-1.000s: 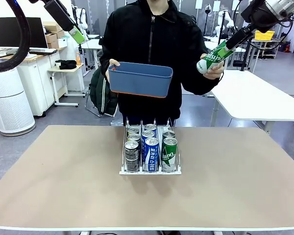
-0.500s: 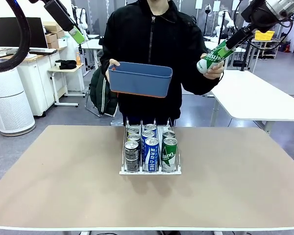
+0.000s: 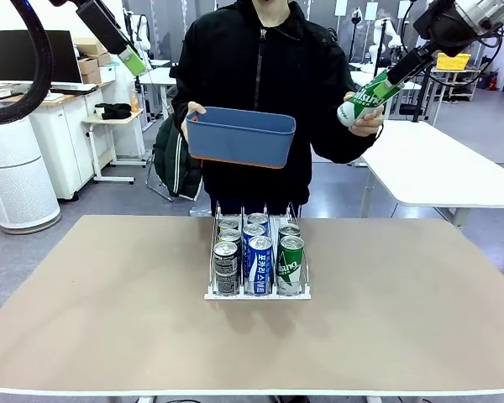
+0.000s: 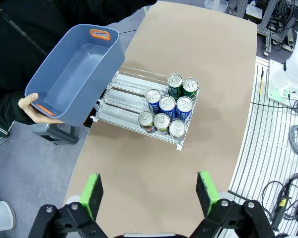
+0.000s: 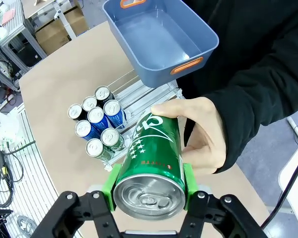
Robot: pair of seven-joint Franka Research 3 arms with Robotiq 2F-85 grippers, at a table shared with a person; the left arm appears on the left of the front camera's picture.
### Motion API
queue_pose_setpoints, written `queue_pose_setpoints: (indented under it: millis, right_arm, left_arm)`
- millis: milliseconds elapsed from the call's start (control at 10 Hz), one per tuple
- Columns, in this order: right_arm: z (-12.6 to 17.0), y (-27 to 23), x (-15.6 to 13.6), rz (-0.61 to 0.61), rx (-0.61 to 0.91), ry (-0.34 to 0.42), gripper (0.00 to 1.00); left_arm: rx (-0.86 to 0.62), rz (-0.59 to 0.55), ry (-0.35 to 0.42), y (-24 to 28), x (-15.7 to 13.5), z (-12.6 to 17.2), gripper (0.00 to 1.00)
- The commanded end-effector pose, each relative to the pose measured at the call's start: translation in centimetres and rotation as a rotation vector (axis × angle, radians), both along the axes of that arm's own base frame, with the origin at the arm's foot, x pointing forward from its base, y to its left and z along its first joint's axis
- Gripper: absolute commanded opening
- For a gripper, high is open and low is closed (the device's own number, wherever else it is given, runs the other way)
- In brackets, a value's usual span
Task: Fill the beverage cans into the dispenser.
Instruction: Place the picked Sprite in the line of the Automatic Can Dispenser with the same cans.
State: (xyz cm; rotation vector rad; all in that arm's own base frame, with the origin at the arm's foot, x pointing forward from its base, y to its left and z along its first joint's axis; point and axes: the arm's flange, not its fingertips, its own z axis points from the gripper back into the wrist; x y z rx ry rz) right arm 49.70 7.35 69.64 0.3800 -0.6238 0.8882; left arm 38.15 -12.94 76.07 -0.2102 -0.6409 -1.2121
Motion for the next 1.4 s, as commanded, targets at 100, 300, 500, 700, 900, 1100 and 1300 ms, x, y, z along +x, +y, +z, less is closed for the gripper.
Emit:
queue_pose_setpoints:
  millis: [100, 300, 500, 700, 900, 1100, 1300]
  right_arm:
    - [-0.02, 0.1, -0.06, 0.009, -0.004, -0.001, 0.0]
    - [-0.02, 0.1, -0.06, 0.009, -0.004, -0.001, 0.0]
    - [-0.02, 0.1, -0.06, 0.009, -0.004, -0.001, 0.0]
    - [-0.02, 0.1, -0.06, 0.009, -0.004, -0.001, 0.0]
    - [-0.02, 0.1, -0.06, 0.009, -0.004, -0.001, 0.0]
    - [-0.02, 0.1, -0.06, 0.009, -0.004, -0.001, 0.0]
    - [-0.02, 0.1, -0.06, 0.009, -0.004, -0.001, 0.0]
  left_arm:
    - [-0.002, 0.001, 0.001, 0.19, -0.02, 0.03, 1.0]
    - [-0.002, 0.001, 0.001, 0.19, -0.02, 0.03, 1.0]
    - [-0.002, 0.001, 0.001, 0.19, -0.02, 0.03, 1.0]
    - [-0.002, 0.001, 0.001, 0.19, -0.02, 0.03, 1.0]
    - [-0.002, 0.001, 0.001, 0.19, -0.02, 0.03, 1.0]
    - [-0.002, 0.001, 0.001, 0.19, -0.02, 0.03, 1.0]
    - [-0.002, 0.001, 0.001, 0.19, -0.02, 0.03, 1.0]
